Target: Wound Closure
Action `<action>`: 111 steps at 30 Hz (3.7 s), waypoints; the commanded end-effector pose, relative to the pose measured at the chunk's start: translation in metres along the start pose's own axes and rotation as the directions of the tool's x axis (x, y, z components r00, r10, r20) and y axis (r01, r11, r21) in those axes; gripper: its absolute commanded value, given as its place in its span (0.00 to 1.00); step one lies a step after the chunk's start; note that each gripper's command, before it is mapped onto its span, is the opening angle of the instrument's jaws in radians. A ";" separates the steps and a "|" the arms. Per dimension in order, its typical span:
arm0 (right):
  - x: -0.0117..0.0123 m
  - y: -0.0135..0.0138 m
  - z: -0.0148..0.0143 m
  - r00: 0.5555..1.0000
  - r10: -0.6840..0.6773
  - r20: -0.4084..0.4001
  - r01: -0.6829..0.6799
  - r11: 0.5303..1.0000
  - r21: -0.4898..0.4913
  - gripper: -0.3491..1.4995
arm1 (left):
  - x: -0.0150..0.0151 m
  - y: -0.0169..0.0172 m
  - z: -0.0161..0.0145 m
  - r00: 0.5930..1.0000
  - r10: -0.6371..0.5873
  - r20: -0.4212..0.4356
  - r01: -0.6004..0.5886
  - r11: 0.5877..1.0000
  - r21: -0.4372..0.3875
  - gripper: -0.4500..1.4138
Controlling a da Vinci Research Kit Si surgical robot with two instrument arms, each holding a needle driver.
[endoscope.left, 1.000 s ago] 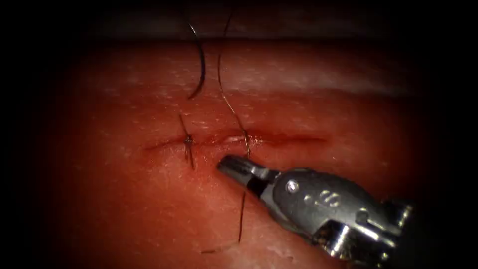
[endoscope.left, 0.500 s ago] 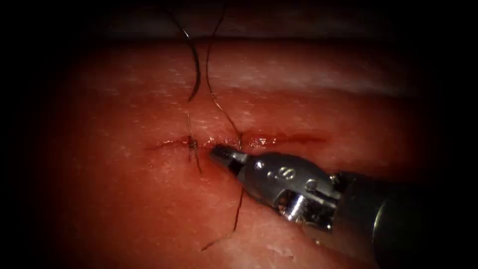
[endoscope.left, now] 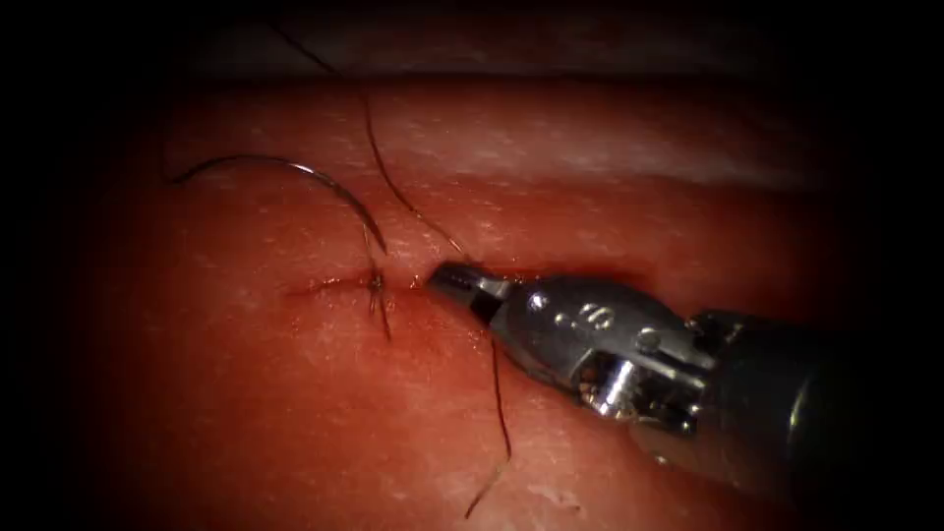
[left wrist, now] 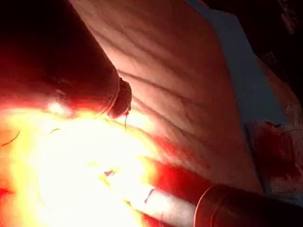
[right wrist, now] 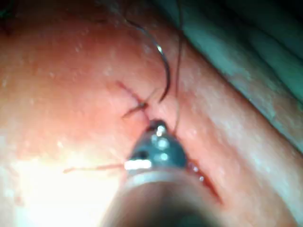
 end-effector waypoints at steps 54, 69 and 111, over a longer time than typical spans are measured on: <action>0.0040 0.0030 -0.0001 0.843 0.420 -0.335 -0.138 0.772 0.621 0.35 | -0.0167 0.0127 0.0246 0.999 -0.041 0.033 0.041 0.999 -0.001 0.05; 0.0069 0.0040 -0.0010 0.858 0.437 -0.270 -0.060 0.607 0.792 0.34 | -0.0180 0.0117 0.0290 0.998 -0.040 0.041 0.041 0.999 -0.024 0.05; 0.0059 -0.0001 -0.0020 0.869 -0.398 -0.295 0.363 0.107 0.926 0.28 | -0.0170 0.0062 0.0253 0.995 -0.052 0.083 0.052 0.999 0.010 0.05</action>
